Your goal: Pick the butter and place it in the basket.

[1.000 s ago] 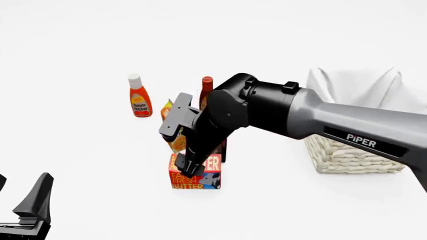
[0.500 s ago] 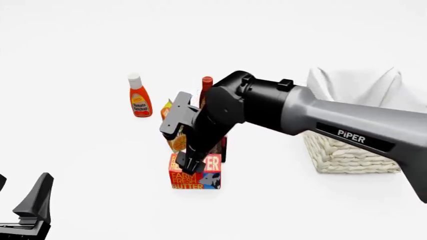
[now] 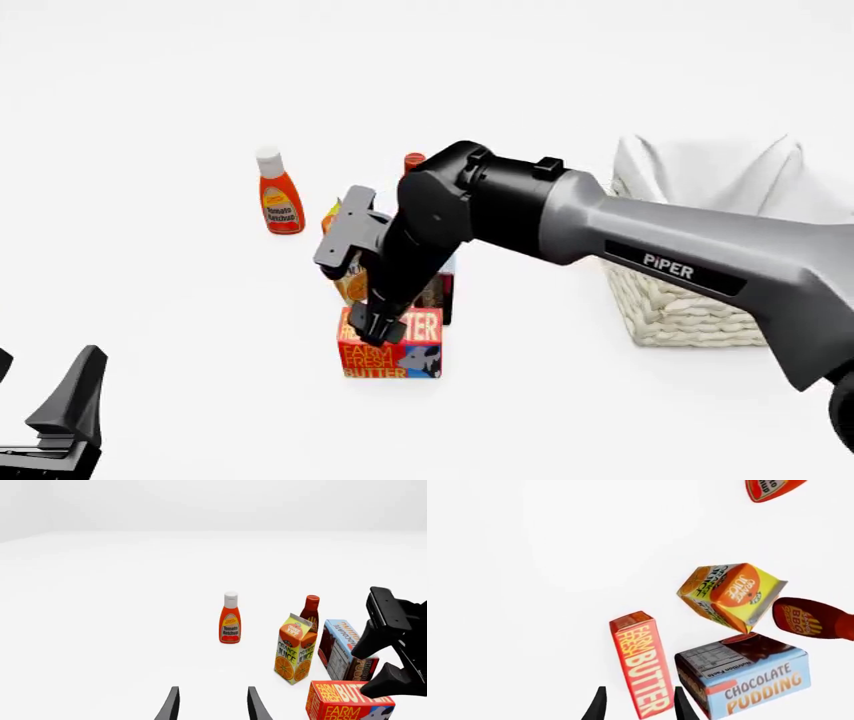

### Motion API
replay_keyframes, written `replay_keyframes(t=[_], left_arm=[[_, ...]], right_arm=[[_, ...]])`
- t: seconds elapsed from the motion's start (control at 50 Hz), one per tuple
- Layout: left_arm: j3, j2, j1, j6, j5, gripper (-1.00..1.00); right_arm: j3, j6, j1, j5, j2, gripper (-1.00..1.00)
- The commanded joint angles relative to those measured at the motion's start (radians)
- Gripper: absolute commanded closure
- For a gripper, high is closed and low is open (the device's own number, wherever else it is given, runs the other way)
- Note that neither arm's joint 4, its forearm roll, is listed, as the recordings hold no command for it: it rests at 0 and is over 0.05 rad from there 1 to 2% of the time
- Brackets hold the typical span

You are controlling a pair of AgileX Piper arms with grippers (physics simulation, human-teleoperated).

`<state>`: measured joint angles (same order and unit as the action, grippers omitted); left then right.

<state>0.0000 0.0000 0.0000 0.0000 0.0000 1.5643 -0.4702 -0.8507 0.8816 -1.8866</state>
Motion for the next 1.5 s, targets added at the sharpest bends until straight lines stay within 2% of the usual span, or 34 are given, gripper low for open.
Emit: replay_keyframes(t=[0.02,0.54,1.16,1.5], left_arm=[[0.000,0.000,0.000,0.000,0.000,-1.00],[0.000,0.000,0.000,0.000,0.000,-1.00],[0.000,0.000,0.000,0.000,0.000,-1.00],[0.000,0.000,0.000,0.000,0.000,-1.00]], right_arm=[[0.031,-0.011,0.005,0.014,-0.029,-1.00],[0.111,-0.035,-0.001,0.053,-0.089,-1.00],[0.137,-0.044,0.001,0.054,-0.162,-1.00],[0.135,-0.030,0.001,0.044,-0.178,-1.00]])
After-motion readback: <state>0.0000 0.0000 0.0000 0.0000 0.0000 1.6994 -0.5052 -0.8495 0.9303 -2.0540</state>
